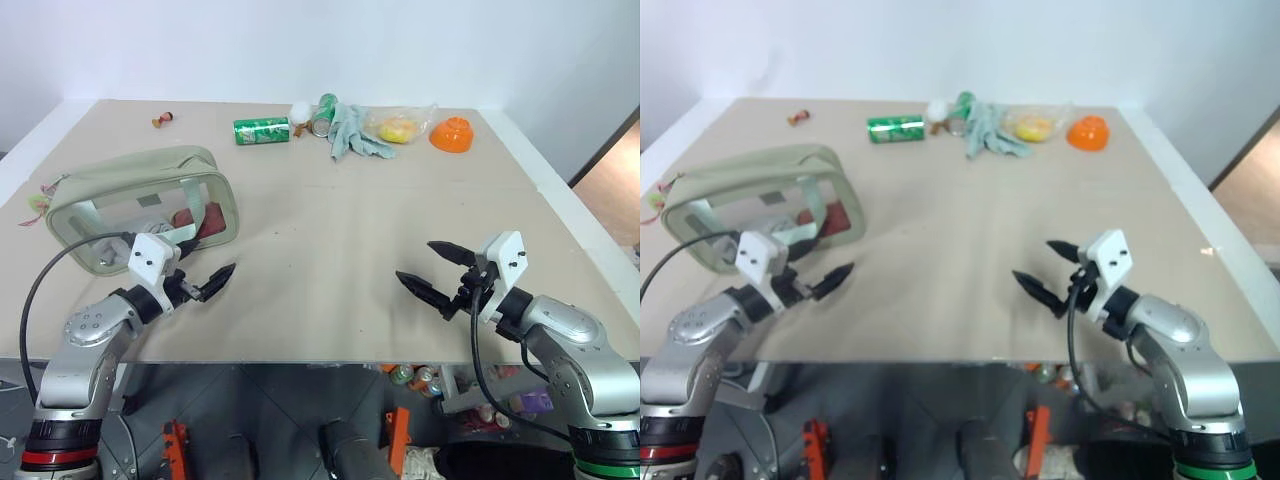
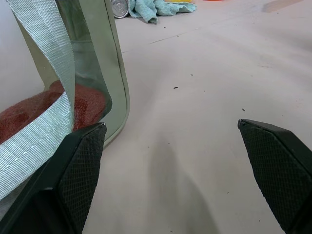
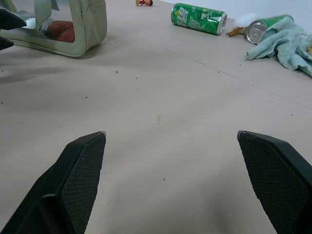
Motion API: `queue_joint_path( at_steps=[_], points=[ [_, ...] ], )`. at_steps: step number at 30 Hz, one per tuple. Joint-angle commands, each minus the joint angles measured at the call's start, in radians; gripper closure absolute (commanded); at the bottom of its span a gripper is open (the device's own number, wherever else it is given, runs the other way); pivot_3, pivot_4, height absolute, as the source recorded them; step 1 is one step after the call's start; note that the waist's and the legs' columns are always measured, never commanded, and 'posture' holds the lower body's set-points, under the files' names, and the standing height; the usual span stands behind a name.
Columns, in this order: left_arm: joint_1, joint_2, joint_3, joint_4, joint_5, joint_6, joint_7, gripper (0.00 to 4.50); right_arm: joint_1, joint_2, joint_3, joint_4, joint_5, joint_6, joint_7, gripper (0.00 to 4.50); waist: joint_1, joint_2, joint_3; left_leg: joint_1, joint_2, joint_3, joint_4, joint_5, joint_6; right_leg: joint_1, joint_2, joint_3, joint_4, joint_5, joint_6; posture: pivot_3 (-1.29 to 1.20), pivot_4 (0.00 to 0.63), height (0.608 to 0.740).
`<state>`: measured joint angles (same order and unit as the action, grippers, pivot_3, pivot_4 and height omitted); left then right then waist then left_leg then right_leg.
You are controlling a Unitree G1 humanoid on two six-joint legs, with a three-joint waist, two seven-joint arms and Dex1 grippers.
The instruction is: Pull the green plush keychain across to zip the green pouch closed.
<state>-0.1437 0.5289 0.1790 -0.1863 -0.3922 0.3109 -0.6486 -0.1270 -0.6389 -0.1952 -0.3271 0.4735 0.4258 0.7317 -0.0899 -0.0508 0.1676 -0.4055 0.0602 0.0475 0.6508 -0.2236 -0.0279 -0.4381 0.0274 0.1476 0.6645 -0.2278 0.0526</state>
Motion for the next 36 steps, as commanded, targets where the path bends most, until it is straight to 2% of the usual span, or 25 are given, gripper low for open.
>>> queue_joint_path(
  at_steps=[1, 19, 25, 29, 33, 36],
  points=[
    [0.001, 0.002, 0.011, -0.037, -0.014, -0.008, -0.009, 0.02, -0.008, -0.018, -0.029, -0.003, 0.011, -0.020, 0.017, 0.01, 0.000, 0.000, 0.000, 0.000, 0.000, 0.000, 0.000, 0.000, 0.000, 0.000, 0.000, 0.000, 0.000, 0.000, 0.000, 0.00, 0.150, 0.740],
    [-0.022, -0.030, -0.019, -0.064, -0.047, 0.014, -0.017, 0.02, -0.033, -0.025, -0.004, 0.052, -0.006, -0.078, 0.072, 0.01, 0.000, 0.000, 0.000, 0.000, 0.000, 0.000, 0.000, 0.000, 0.000, 0.000, 0.000, 0.000, 0.000, 0.000, 0.000, 0.00, 0.150, 0.740],
    [-0.033, -0.027, -0.036, -0.068, -0.054, 0.030, -0.034, 0.02, -0.051, -0.034, 0.030, 0.067, -0.014, -0.098, 0.131, 0.01, 0.000, 0.000, 0.000, 0.000, 0.000, 0.000, 0.000, 0.000, 0.000, 0.000, 0.000, 0.000, 0.000, 0.000, 0.000, 0.00, 0.150, 0.740],
    [0.008, -0.029, 0.004, -0.130, -0.047, 0.046, 0.023, 0.02, -0.262, -0.017, 0.130, 0.171, 0.079, -0.042, 0.330, 0.01, -0.014, 0.001, 0.001, 0.000, 0.000, 0.001, 0.001, 0.000, 0.000, 0.000, 0.000, 0.000, 0.000, 0.001, 0.000, 0.00, 0.150, 0.740],
    [0.117, -0.070, 0.103, -0.285, -0.092, 0.096, 0.151, 0.02, -0.450, 0.008, 0.193, 0.342, 0.040, -0.088, 0.434, 0.01, -0.015, 0.001, 0.001, 0.001, 0.002, 0.000, 0.001, 0.000, 0.000, 0.000, 0.001, -0.001, 0.000, 0.002, -0.001, 0.00, 0.150, 0.740],
    [0.195, -0.090, 0.181, -0.425, -0.133, 0.144, 0.237, 0.02, -0.533, 0.027, 0.218, 0.451, 0.008, -0.138, 0.487, 0.01, -0.013, 0.000, 0.001, -0.001, 0.002, -0.003, 0.000, 0.000, 0.000, 0.000, 0.000, -0.006, 0.000, 0.001, 0.000, 0.00, 0.150, 0.740]
  ],
)
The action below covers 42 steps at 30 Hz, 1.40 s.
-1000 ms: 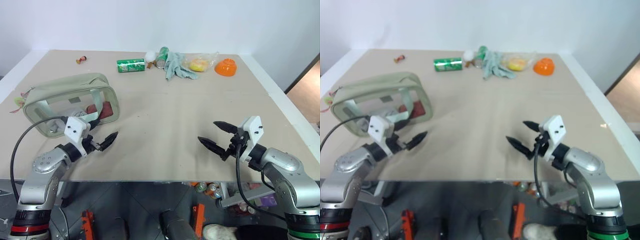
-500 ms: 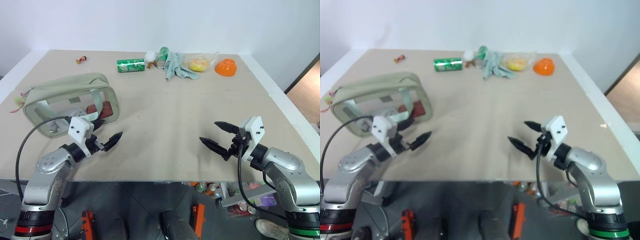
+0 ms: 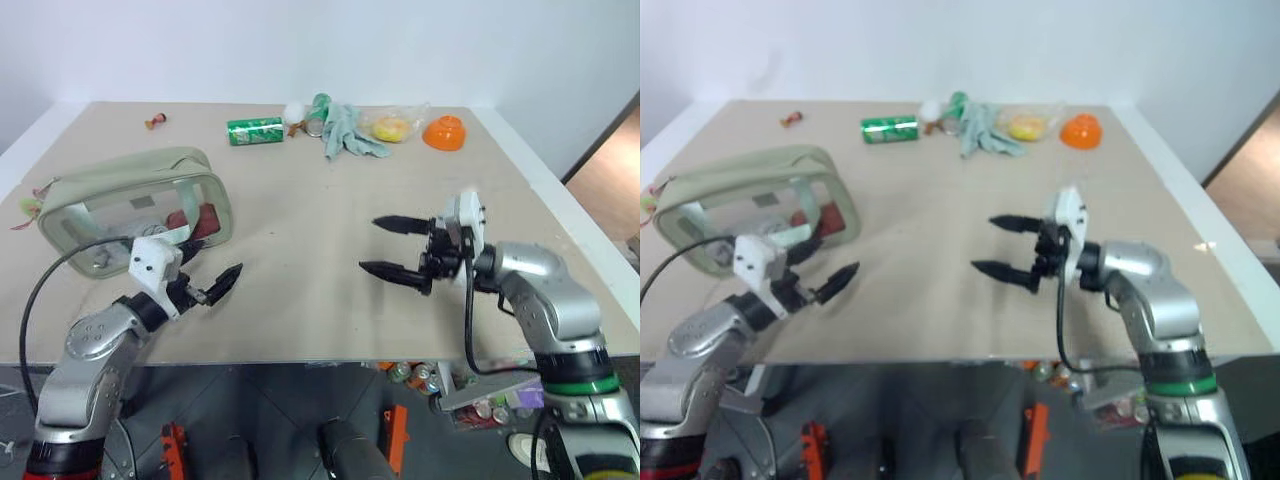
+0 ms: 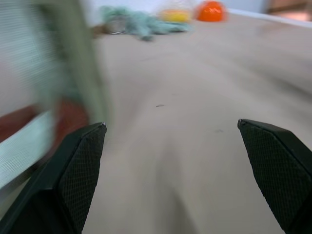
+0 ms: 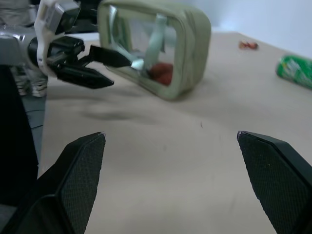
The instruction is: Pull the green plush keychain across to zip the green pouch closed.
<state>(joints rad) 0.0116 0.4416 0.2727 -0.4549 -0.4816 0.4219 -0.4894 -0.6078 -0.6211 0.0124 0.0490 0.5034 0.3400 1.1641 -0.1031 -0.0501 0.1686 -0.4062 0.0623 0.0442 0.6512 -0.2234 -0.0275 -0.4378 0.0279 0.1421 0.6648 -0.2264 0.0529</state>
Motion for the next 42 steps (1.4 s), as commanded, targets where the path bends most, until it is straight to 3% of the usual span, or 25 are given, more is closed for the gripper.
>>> queue_joint_path(
  at_steps=[1, 6, 12, 22, 31, 37, 42],
  points=[
    [0.062, -0.013, 0.130, -0.198, -0.064, 0.049, 0.117, 0.02, -0.066, 0.013, 0.014, 0.101, -0.030, -0.067, 0.067, 0.01, 0.003, 0.000, 0.000, -0.001, 0.000, -0.001, 0.000, 0.000, 0.000, 0.000, 0.000, -0.001, 0.000, 0.000, 0.000, 0.00, 0.150, 0.740],
    [0.092, 0.023, 0.319, -0.200, -0.143, 0.085, 0.181, 0.02, -0.101, 0.033, 0.020, 0.174, -0.057, -0.111, 0.096, 0.01, 0.014, 0.000, 0.000, -0.002, -0.001, -0.006, -0.001, -0.001, -0.001, 0.000, -0.001, -0.007, 0.000, -0.001, -0.002, 0.00, 0.150, 0.740],
    [0.044, 0.134, 0.399, -0.029, -0.151, 0.062, 0.118, 0.02, -0.114, 0.053, 0.014, 0.162, -0.063, -0.113, 0.096, 0.01, 0.013, 0.001, 0.001, -0.001, 0.000, -0.008, 0.000, 0.000, -0.001, 0.001, 0.000, -0.009, 0.001, -0.004, -0.007, 0.00, 0.150, 0.740],
    [-0.093, 0.197, 0.366, 0.160, -0.104, 0.008, 0.089, 0.02, -0.080, 0.028, -0.018, 0.065, -0.047, -0.068, 0.053, 0.01, 0.015, 0.001, 0.001, -0.002, 0.000, -0.008, -0.001, 0.000, -0.002, 0.001, -0.001, -0.011, 0.001, -0.002, -0.004, 0.00, 0.150, 0.740],
    [-0.095, 0.218, 0.359, 0.193, -0.059, -0.050, 0.039, 0.02, -0.040, -0.006, -0.043, 0.011, -0.038, -0.040, 0.021, 0.01, 0.018, 0.001, 0.001, -0.002, 0.000, -0.008, -0.004, 0.000, -0.002, -0.001, -0.001, -0.011, 0.001, -0.003, -0.005, 0.00, 0.150, 0.740],
    [-0.056, 0.168, 0.401, 0.113, -0.065, -0.058, 0.104, 0.02, -0.030, -0.016, -0.052, 0.005, -0.040, -0.038, 0.017, 0.01, 0.017, 0.001, 0.001, -0.002, 0.000, -0.008, -0.004, 0.000, -0.002, -0.001, -0.002, -0.011, 0.001, -0.003, -0.005, 0.00, 0.150, 0.740],
    [-0.119, 0.223, 0.379, 0.250, -0.016, -0.099, 0.088, 0.02, -0.032, -0.017, -0.047, 0.007, -0.042, -0.040, 0.012, 0.01, 0.021, 0.001, 0.001, -0.001, 0.000, -0.009, -0.004, 0.000, -0.002, 0.000, -0.001, -0.012, 0.001, -0.003, -0.005, 0.00, 0.150, 0.740]
  ],
)
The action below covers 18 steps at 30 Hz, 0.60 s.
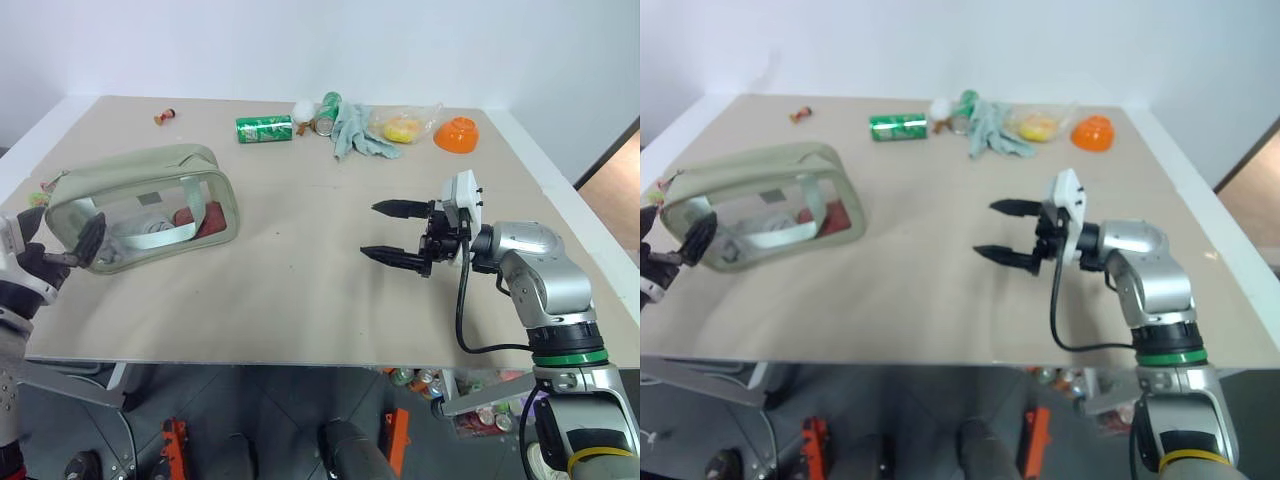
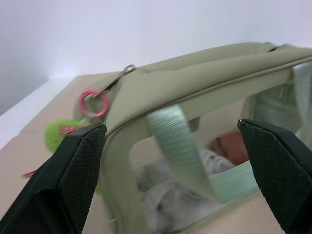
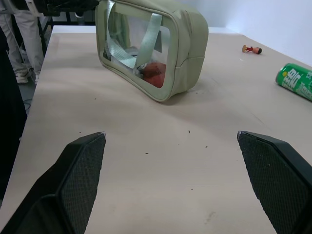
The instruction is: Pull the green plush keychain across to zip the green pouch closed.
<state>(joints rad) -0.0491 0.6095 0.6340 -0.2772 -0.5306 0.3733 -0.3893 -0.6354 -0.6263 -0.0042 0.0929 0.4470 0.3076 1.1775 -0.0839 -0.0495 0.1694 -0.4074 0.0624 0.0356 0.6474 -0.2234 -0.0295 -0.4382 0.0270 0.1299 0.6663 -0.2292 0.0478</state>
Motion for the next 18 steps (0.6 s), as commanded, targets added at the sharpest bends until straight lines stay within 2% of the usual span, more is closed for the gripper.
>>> queue_joint_path(
  at_steps=[1, 6, 10, 14, 18],
  points=[
    [-0.084, 0.066, 0.008, 0.107, 0.036, -0.056, -0.022, 0.02, -0.007, -0.011, -0.029, -0.036, 0.013, -0.007, -0.002, 0.01, 0.003, 0.000, 0.000, 0.000, 0.000, -0.001, 0.000, 0.000, 0.000, 0.000, 0.000, 0.000, 0.000, 0.000, 0.000, 0.00, 0.150, 0.740],
    [-0.152, 0.102, -0.061, 0.231, 0.067, -0.067, -0.082, 0.02, -0.007, -0.012, -0.031, -0.045, 0.015, -0.005, -0.010, 0.01, 0.004, 0.000, 0.000, 0.000, 0.000, 0.000, 0.001, 0.001, 0.000, 0.000, 0.000, 0.000, 0.000, 0.000, -0.001, 0.00, 0.150, 0.740],
    [-0.133, 0.116, -0.132, 0.235, 0.059, -0.048, -0.186, 0.02, 0.012, -0.024, -0.043, -0.066, 0.016, 0.002, -0.024, 0.01, 0.005, 0.000, 0.000, -0.001, 0.000, 0.000, 0.000, 0.001, 0.000, 0.000, -0.001, -0.001, 0.000, 0.000, 0.000, 0.00, 0.150, 0.740],
    [-0.129, 0.127, -0.139, 0.261, 0.058, -0.035, -0.219, 0.02, 0.027, -0.032, -0.052, -0.081, 0.018, 0.006, -0.038, 0.01, 0.010, 0.000, 0.000, 0.000, 0.000, -0.001, -0.004, 0.001, 0.000, -0.001, -0.001, -0.001, 0.000, 0.000, -0.001, 0.00, 0.150, 0.740],
    [-0.149, 0.154, -0.144, 0.323, 0.073, -0.041, -0.253, 1.12, 0.030, -0.035, -0.053, -0.086, 0.019, 0.006, -0.045, 0.00, 0.010, 0.000, 0.000, 0.000, 0.000, -0.001, -0.004, 0.001, 0.000, -0.001, -0.001, -0.001, 0.000, -0.001, -0.001, 0.00, 0.150, 0.740]
  ],
)
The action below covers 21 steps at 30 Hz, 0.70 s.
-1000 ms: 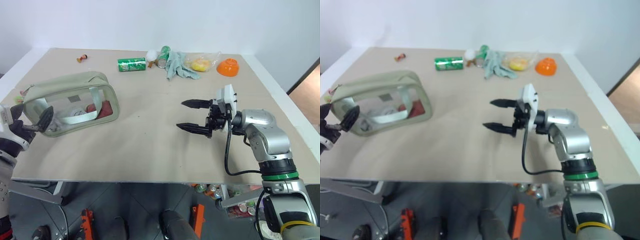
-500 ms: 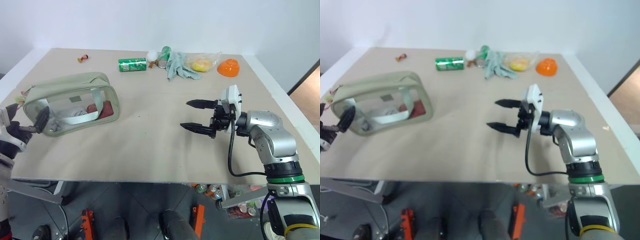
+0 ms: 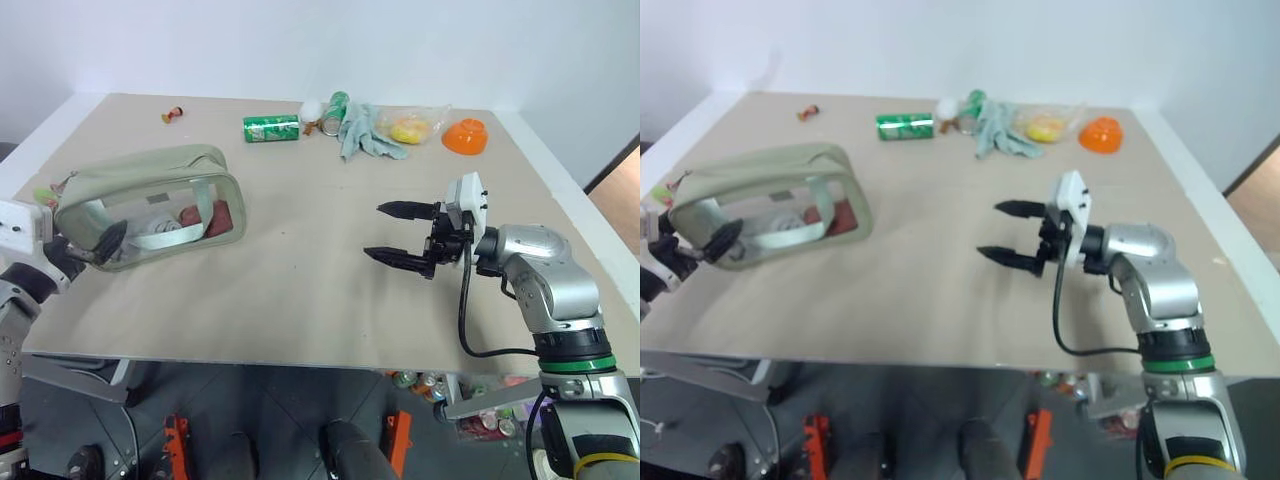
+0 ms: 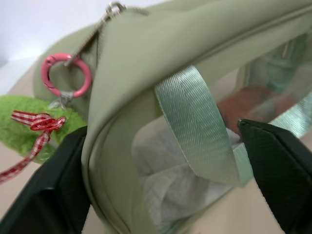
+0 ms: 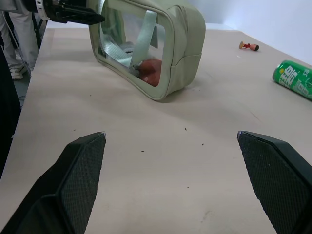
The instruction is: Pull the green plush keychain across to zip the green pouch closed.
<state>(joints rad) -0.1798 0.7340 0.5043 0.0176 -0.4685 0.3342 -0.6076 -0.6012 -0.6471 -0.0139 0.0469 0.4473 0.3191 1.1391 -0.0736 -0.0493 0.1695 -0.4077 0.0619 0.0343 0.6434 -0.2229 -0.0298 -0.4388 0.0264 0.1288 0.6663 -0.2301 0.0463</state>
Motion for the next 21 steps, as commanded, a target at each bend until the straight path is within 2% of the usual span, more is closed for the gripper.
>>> queue_joint_path(
  at_steps=[1, 8, 10, 15, 21],
  points=[
    [-0.030, 0.034, -0.010, 0.042, 0.004, -0.004, -0.043, 1.49, -0.005, -0.015, -0.043, -0.040, 0.020, -0.003, -0.010, 0.00, 0.000, 0.000, 0.000, 0.000, 0.000, 0.000, 0.000, 0.000, 0.000, 0.000, 0.000, 0.000, 0.000, 0.000, 0.000, 0.00, 0.150, 0.740],
    [-0.105, 0.068, -0.038, 0.113, 0.009, -0.026, -0.123, 3.93, -0.014, -0.016, -0.037, -0.029, 0.013, -0.010, -0.013, 0.00, 0.003, 0.000, 0.000, 0.000, 0.000, 0.000, 0.001, 0.000, 0.000, 0.001, -0.001, 0.000, 0.000, 0.000, 0.001, 0.00, 0.150, 0.740],
    [-0.124, 0.075, -0.046, 0.133, 0.013, -0.034, -0.146, 4.46, -0.015, -0.017, -0.035, -0.026, 0.010, -0.013, -0.011, 0.00, 0.003, 0.000, 0.000, 0.000, 0.000, 0.000, 0.001, 0.000, 0.000, 0.001, -0.001, 0.000, 0.000, 0.000, 0.001, 0.00, 0.150, 0.740],
    [-0.149, 0.107, -0.091, 0.183, 0.021, -0.069, -0.267, 4.46, -0.021, -0.018, -0.030, -0.019, 0.003, -0.021, -0.007, 0.00, 0.002, 0.000, 0.000, 0.000, 0.000, 0.000, 0.001, 0.000, 0.000, 0.000, 0.000, -0.001, 0.000, 0.000, 0.001, 0.00, 0.150, 0.740],
    [-0.189, 0.081, -0.136, 0.128, -0.044, -0.035, -0.364, 4.46, -0.021, -0.030, -0.031, -0.010, -0.002, -0.026, 0.000, 0.00, 0.006, 0.000, 0.000, -0.001, -0.001, -0.001, 0.001, 0.000, 0.000, 0.001, -0.001, -0.001, 0.000, 0.000, 0.000, 0.00, 0.150, 0.740]
  ],
)
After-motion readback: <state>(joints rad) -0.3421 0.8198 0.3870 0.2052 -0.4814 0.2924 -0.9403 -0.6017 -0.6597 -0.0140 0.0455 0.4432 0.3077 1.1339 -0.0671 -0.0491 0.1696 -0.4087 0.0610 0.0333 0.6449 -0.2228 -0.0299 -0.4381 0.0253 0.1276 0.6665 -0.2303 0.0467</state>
